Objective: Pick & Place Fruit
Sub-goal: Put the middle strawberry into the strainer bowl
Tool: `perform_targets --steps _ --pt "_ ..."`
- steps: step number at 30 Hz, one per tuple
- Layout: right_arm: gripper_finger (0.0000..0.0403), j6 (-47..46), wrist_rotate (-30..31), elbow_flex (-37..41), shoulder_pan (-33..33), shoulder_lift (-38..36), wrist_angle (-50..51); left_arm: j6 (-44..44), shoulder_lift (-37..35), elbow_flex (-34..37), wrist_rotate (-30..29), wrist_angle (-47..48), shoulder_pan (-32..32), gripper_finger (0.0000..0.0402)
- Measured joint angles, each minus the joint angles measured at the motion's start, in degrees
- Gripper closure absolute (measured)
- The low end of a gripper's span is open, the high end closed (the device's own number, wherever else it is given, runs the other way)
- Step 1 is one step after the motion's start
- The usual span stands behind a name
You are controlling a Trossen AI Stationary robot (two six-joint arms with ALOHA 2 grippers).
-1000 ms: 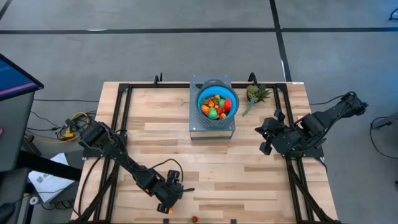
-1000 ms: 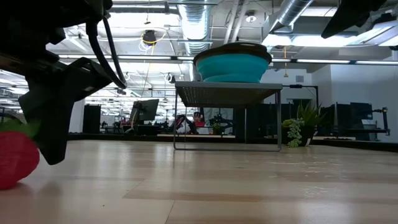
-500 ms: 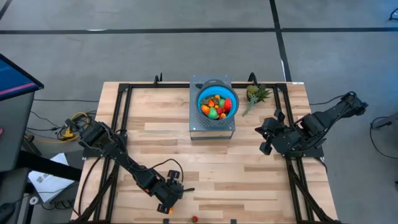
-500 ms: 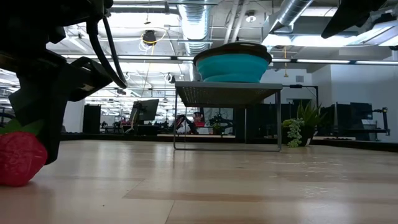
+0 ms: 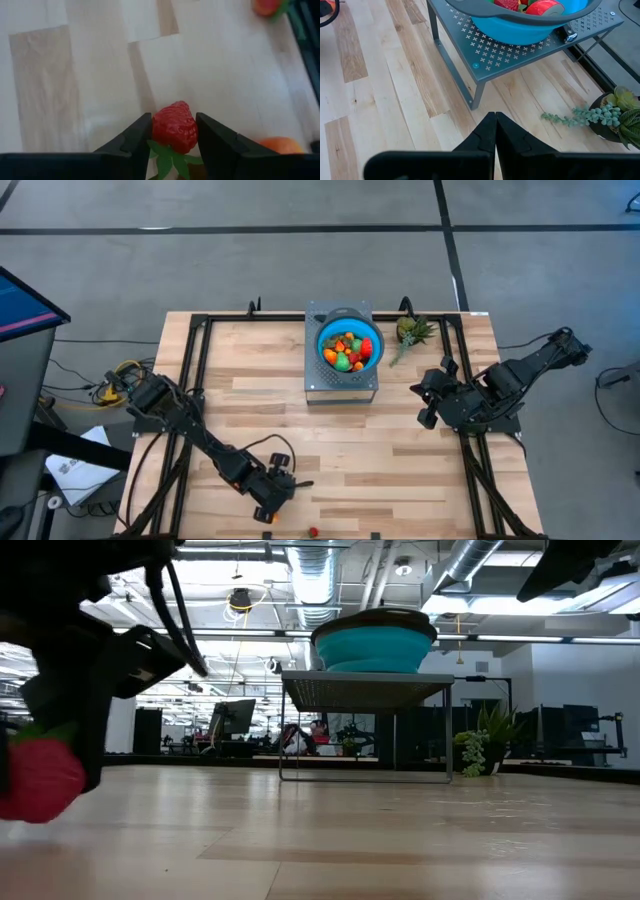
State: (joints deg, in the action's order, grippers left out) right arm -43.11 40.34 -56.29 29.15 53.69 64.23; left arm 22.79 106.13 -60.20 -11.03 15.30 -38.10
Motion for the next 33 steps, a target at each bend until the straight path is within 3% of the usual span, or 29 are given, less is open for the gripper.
perform_targets --steps 9,24,33 --pt "0.0403 0.0 0.0 0.0 0.0 0.0 0.0 -9.1 -4.6 0.0 0.4 0.3 5.3 0.0265" --pt "0.0403 -1.8 0.0 0.0 0.0 0.0 0.0 -17.8 -23.2 0.0 -1.0 -0.1 21.0 0.0266" --pt "0.0403 -4.1 0.2 0.0 0.0 0.0 -0.3 -20.0 -30.4 0.0 -7.1 -11.8 30.6 0.0266"
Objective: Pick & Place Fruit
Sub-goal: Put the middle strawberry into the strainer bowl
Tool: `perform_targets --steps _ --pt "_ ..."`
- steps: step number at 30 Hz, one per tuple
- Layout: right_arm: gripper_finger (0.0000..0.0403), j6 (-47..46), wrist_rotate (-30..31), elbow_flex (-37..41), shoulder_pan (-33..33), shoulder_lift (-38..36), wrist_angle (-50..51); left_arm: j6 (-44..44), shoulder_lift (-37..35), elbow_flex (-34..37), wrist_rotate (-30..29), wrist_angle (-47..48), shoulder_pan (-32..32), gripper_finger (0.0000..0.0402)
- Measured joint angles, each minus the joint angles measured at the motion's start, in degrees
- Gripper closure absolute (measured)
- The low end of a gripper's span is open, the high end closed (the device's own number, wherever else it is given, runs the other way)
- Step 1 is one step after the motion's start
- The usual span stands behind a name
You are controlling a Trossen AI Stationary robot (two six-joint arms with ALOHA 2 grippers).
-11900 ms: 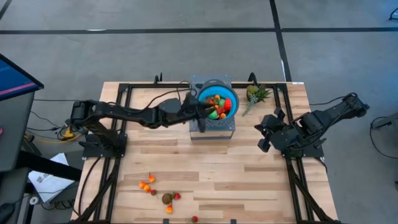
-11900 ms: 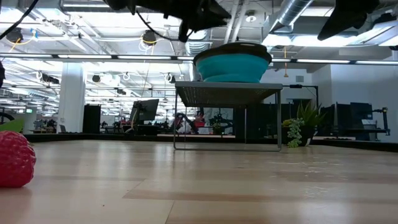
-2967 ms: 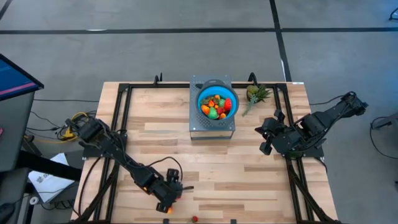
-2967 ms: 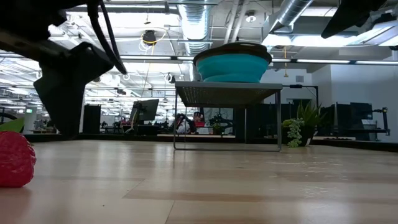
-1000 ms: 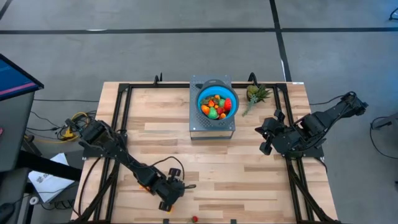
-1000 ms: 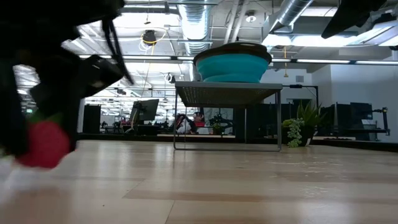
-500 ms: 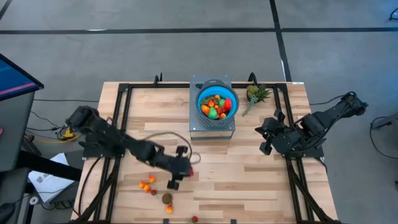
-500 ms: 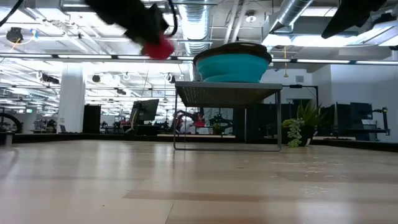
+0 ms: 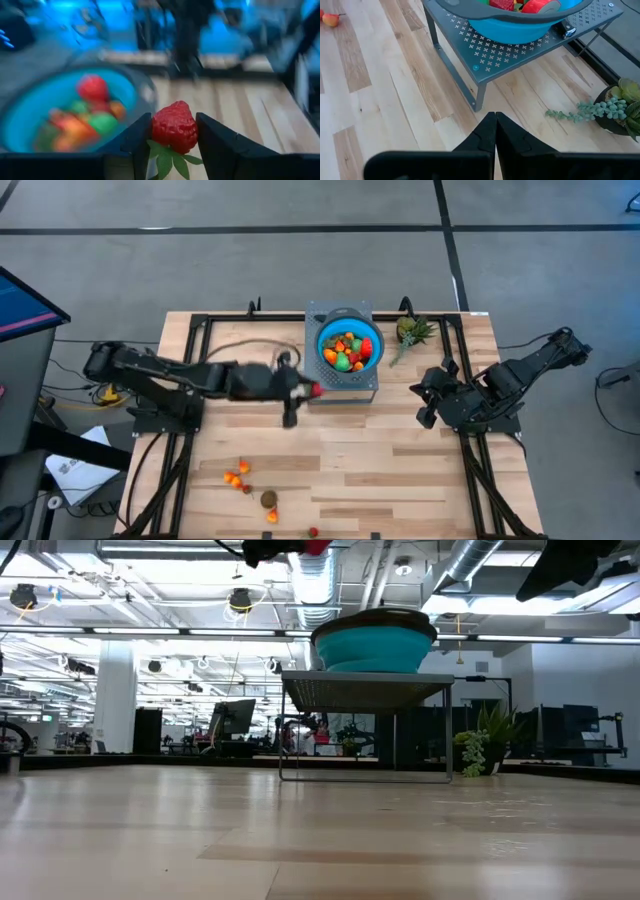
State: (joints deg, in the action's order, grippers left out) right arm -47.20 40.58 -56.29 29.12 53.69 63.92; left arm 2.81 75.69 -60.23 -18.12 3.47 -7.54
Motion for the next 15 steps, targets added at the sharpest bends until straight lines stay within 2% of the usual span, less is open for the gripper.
perform_targets --steps 6,15 --pt "0.0403 -3.8 2.4 0.0 0.0 0.0 -0.2 0.0 -0.3 0.0 -0.1 -10.8 6.6 0.0266" --pt "0.0403 -3.8 7.7 0.0 0.0 0.0 -1.6 0.7 4.9 -0.1 2.0 -20.7 13.5 0.0273"
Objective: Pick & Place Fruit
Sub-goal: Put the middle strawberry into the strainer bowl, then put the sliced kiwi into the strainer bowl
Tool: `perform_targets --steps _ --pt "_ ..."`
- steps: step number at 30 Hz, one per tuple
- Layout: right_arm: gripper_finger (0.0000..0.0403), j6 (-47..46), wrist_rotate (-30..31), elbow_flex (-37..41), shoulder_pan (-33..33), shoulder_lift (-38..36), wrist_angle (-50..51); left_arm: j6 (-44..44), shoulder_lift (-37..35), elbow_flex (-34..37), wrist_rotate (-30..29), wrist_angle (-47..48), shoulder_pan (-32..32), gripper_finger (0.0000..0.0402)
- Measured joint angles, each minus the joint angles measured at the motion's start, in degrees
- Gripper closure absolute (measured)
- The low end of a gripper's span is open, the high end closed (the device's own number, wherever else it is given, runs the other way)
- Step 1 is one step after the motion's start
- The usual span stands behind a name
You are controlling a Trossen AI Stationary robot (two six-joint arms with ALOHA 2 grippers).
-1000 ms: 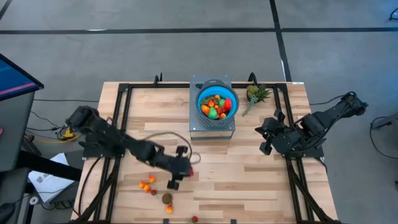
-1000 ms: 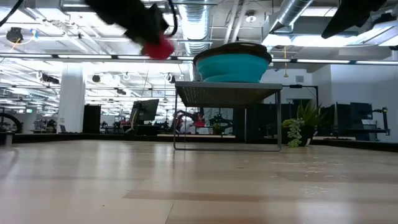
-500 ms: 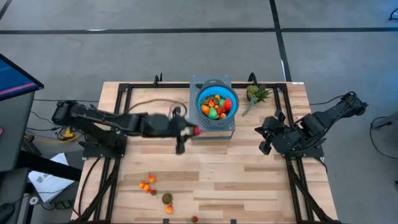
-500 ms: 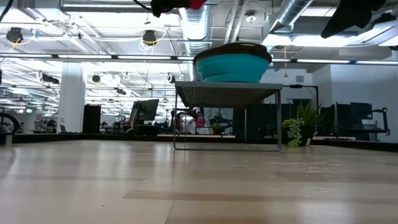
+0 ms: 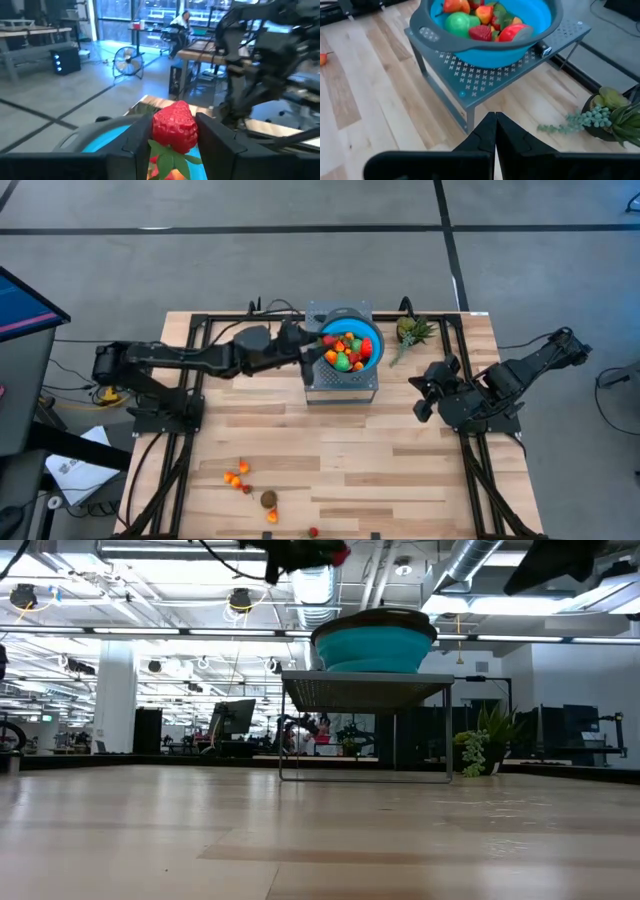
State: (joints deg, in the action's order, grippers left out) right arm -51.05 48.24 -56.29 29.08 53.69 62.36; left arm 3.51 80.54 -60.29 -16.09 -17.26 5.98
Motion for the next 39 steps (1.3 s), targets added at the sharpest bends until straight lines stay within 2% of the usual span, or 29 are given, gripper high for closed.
perform_targets --steps 8,19,22,32,35,39 --pt "0.0403 3.2 4.3 0.0 -0.2 0.0 -2.1 0.1 6.8 0.0 0.0 -1.6 3.2 0.0275" --pt "0.0403 3.5 4.4 0.0 -5.9 0.0 -2.5 0.4 11.3 0.0 0.0 -7.2 7.3 0.0271" --pt "0.0403 4.7 4.4 0.0 -7.3 0.0 -2.6 0.4 11.1 0.0 -0.6 -7.6 7.3 0.0252" --pt "0.0403 15.6 4.4 0.0 -11.1 0.0 -4.9 0.4 11.2 0.0 -0.9 -7.8 7.6 0.0135" --pt "0.0403 17.1 4.4 0.0 -12.0 0.0 -5.7 0.4 10.1 0.0 -0.9 -7.7 7.1 0.0129" --pt "0.0403 18.1 4.3 0.0 -12.2 0.0 -6.4 0.4 6.3 0.0 -1.0 -7.3 4.7 0.0151"
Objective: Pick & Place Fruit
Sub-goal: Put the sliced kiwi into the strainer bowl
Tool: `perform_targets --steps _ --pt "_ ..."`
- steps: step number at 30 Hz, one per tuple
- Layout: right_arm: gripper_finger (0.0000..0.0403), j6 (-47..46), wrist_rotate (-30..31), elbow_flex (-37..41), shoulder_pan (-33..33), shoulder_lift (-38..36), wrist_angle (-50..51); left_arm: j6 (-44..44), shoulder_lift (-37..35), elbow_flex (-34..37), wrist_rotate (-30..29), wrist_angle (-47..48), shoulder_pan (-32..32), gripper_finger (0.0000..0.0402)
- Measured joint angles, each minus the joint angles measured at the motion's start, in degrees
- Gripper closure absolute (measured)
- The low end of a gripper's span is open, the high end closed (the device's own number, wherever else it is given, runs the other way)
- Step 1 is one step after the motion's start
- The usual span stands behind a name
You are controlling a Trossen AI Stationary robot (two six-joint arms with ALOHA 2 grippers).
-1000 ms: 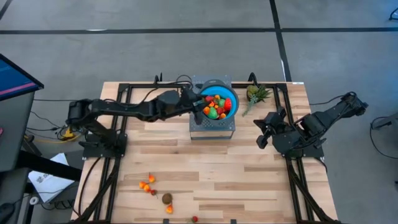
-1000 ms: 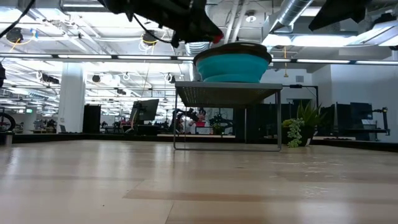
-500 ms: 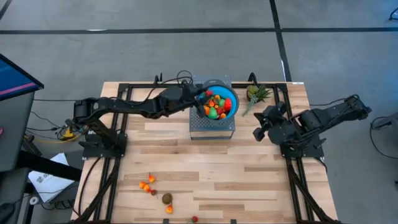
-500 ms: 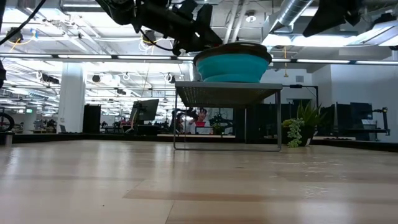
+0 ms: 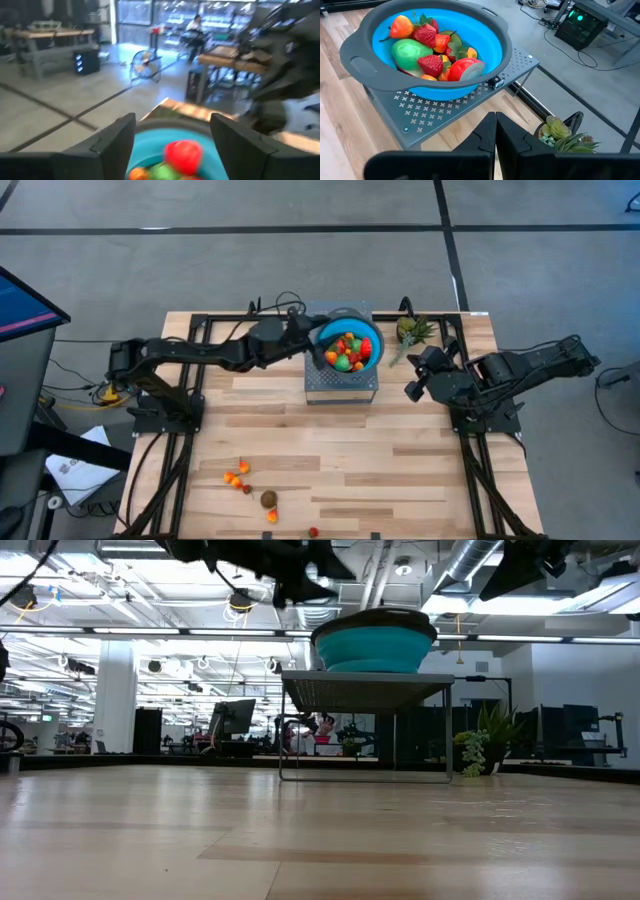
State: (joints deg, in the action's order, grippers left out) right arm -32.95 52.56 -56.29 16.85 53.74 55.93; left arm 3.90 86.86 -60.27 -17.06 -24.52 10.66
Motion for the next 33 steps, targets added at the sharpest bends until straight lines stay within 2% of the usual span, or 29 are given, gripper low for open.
perform_targets --steps 4,7,16,24,33 --pt "0.0403 0.1 0.0 0.0 0.8 0.0 0.0 0.0 -5.5 0.0 0.1 3.3 -3.2 0.0187" --pt "0.0403 0.1 0.0 0.0 1.7 0.0 0.1 1.2 -9.9 0.0 0.1 9.2 -6.0 0.0213" --pt "0.0403 0.1 -0.2 0.0 3.4 0.0 0.3 17.7 -19.3 0.1 0.1 27.3 -16.1 0.0273" --pt "0.0403 0.0 -0.2 0.0 5.3 0.0 0.3 29.2 -20.1 0.0 0.0 29.8 -27.3 0.0306" --pt "0.0403 -0.1 -1.1 0.0 6.7 0.0 0.3 32.3 -19.7 0.1 0.0 29.7 -39.4 0.0316"
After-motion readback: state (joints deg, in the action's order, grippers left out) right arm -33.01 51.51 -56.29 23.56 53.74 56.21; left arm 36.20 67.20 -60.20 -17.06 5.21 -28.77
